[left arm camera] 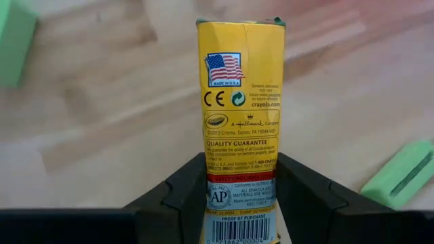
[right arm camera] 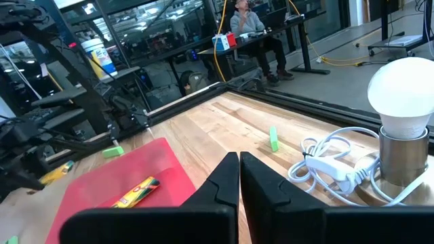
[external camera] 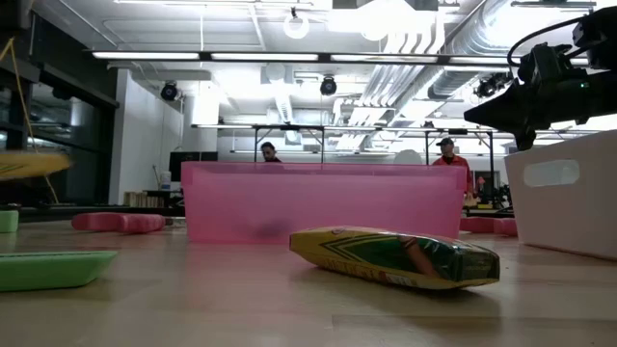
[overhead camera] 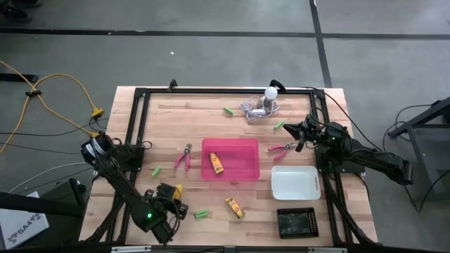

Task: Pick & Place School Supplies
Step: Put the yellow crayon box into the pink bin

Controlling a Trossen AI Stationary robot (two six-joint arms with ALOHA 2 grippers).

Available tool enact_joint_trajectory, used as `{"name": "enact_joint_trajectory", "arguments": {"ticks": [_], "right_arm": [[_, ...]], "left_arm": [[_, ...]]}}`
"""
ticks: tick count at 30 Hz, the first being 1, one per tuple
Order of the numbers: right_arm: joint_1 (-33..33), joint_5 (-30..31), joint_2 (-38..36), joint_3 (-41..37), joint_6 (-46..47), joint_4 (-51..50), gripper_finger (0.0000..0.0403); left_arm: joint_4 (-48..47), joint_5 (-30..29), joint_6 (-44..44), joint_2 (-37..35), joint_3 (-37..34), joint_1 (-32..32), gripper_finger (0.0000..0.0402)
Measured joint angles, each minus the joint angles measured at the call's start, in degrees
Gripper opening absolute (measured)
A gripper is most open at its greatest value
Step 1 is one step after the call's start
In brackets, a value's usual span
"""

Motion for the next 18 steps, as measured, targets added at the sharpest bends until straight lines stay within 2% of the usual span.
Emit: {"name": "enact_joint_trajectory", "arguments": {"ticks": [8,15,18], "right_arm": [[0.0,0.0,0.0,0.0,0.0,0.0,0.0003],[0.0,0.0,0.0,0.0,0.0,0.0,0.0003],[0.0,0.0,0.0,0.0,0.0,0.0,0.0003]], "left_arm": [[-0.7,-3.0,13.9,-4.9,0.1,7.7,0.0154],[0.9,-2.8,29.1,-8.6,0.1,16.4,0.0154],[3.2,-0.9,37.4,-9.6,0.1,20.9,0.0154]]}}
